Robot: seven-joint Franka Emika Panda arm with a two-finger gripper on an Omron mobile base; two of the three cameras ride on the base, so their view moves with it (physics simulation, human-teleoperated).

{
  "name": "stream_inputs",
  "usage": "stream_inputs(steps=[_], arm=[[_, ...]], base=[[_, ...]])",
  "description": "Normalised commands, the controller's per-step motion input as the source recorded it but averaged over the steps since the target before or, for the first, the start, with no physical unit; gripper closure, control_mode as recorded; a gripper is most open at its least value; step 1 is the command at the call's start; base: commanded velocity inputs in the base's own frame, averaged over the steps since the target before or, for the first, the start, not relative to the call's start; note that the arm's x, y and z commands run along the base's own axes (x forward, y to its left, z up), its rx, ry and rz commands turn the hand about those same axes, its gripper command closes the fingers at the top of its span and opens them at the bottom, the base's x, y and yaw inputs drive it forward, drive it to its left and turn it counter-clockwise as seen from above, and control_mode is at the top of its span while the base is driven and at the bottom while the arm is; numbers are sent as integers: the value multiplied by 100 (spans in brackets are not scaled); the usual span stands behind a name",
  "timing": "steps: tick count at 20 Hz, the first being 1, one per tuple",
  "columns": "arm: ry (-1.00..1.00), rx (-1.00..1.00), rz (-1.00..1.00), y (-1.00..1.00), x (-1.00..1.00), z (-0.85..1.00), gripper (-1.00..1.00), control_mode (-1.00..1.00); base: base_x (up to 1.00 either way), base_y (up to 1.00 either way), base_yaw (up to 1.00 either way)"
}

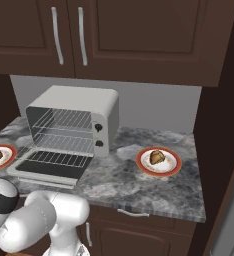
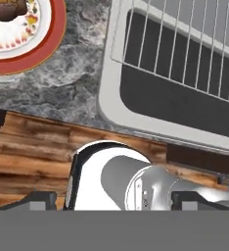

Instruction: Open the toaster oven door. Place the bread on the top rack in the toaster oven and place the chicken drumstick on the bottom rack.

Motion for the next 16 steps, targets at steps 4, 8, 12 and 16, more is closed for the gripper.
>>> stream_inputs(steps=[4, 8, 12, 16], arm=[[-8, 9, -25, 38, 26, 4, -100, -100], [-7, 10, -17, 33, 30, 0, -100, -100], [-2, 1, -1, 25, 35, 0, -100, -100], [0, 0, 13, 14, 32, -1, -100, -100]], base=[[0, 0, 0], [0, 0, 0], [0, 0, 0], [0, 0, 0]])
